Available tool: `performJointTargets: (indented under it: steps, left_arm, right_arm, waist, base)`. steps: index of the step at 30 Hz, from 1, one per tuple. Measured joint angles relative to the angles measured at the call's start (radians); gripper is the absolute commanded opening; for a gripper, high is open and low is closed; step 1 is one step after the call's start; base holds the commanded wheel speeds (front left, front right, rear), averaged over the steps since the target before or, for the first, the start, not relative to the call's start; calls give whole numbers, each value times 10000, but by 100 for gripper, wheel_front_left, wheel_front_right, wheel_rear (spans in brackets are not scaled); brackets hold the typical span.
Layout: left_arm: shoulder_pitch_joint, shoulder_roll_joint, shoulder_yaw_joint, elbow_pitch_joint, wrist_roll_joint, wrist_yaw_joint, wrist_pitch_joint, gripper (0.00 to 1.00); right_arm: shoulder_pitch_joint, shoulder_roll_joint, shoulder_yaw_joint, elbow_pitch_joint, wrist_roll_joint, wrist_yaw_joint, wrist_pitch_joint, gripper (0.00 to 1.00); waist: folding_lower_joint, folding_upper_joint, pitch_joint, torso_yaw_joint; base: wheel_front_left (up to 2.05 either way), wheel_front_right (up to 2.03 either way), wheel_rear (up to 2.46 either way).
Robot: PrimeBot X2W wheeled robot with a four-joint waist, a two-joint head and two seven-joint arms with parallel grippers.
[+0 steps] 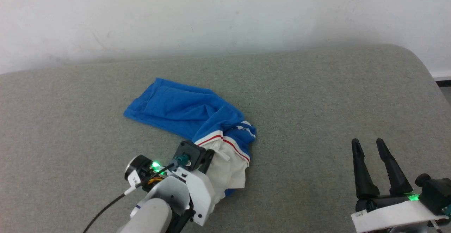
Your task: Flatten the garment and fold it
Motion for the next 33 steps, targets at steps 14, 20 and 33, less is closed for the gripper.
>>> performJointTargets:
  steps: [14, 20, 33]
  left_arm:
    - [4, 132, -221, -1511, -892, -424, 871, 100]
    - [-462, 385, -938, -1808, -884, -679, 1503, 100]
    - [-2162, 1565, -2734, -894, -1012, -826, 2644, 30]
  right_arm:
    - [-105, -2, 73, 196, 67, 0, -107, 100]
    - [-162, -2, 117, 228, 69, 0, -167, 100]
    - [-350, -4, 240, 395, 104, 0, -203, 100]
  waist:
    - [0, 0, -27, 358]
    - [0, 0, 75, 272]
    - [0, 2, 324, -139]
  base:
    - [0, 0, 0]
    - [0, 0, 0]
    - [0, 0, 0]
